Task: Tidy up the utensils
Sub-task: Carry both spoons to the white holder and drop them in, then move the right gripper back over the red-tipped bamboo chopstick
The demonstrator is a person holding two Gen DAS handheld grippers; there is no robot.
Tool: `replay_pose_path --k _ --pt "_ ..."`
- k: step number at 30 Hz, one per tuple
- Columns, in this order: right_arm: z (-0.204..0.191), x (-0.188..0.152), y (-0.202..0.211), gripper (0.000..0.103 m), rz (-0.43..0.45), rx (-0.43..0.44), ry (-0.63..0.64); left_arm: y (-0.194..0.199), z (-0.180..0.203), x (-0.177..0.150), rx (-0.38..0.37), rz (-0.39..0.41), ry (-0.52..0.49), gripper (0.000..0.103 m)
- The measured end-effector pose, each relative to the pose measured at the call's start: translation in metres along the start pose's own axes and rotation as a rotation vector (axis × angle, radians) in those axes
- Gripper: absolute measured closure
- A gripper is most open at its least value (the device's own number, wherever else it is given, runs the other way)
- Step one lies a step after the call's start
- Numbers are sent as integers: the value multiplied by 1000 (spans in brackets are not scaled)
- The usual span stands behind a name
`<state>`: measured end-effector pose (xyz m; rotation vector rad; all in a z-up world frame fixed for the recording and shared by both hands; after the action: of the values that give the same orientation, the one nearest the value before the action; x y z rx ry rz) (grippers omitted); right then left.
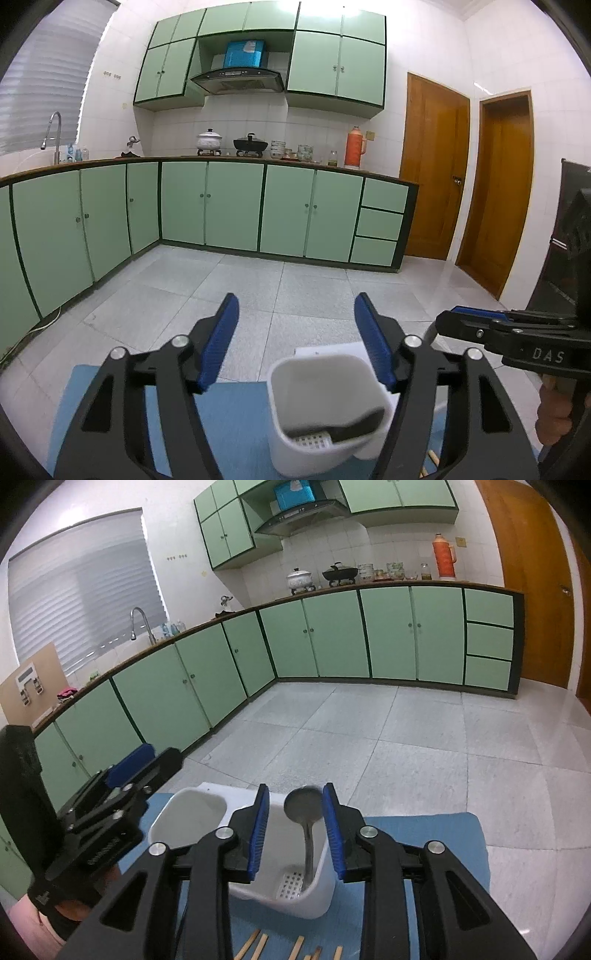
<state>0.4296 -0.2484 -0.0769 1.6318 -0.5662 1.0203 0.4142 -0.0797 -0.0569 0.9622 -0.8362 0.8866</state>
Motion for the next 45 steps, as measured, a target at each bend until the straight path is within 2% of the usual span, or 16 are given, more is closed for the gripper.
replay_pose_path --k 2,6,8,10,13,20,23,28,30,33,39,41,45 --pt "1 -2 10 59 11 -13 -5 12 -1 2 5 0 -1 31" --pt "3 -12 40 44 46 -53 -8 48 -4 -2 29 -1 -8 16" --pt "3 -24 60 29 68 -78 -18 66 -7 -5 38 -6 -2 13" --pt "2 -36 77 22 82 -106 -27 86 -12 -13 61 -21 14 10" --pt "-2 -57 98 19 78 -128 -38 108 -20 -29 95 -59 38 9" --pt "-25 -125 132 18 -3 -167 -48 152 -40 -77 187 -144 44 8" --pt "-33 -151 140 18 -38 -159 -74 167 -44 -98 203 -194 58 8" --pt "-57 -194 155 18 -102 -159 -69 191 -44 -128 238 -253 20 8" --pt "-63 -208 161 19 -124 -163 -60 198 -46 -138 247 -277 22 8" --pt "-71 -228 167 28 -158 -156 -69 209 -51 -153 265 -301 29 8" --pt "-91 -268 173 55 -241 -118 -78 228 -55 -182 293 -343 53 8" --pt "-94 -276 174 68 -256 -106 -86 232 -56 -188 298 -347 58 8" --pt "-91 -277 170 77 -257 -103 -103 236 -57 -196 305 -359 54 9"
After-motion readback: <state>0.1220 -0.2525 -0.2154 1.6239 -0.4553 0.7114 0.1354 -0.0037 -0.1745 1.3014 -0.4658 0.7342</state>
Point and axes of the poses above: each gripper's, at about its wrist camera, not at the fingertips, and y roughly against the way its jaws point, z to its right, x to its top, the point moved 7 cm from there along -y, roughly the way its jaws point, and after that the axes turned 14 degrees about y, right-handed, at the moved point
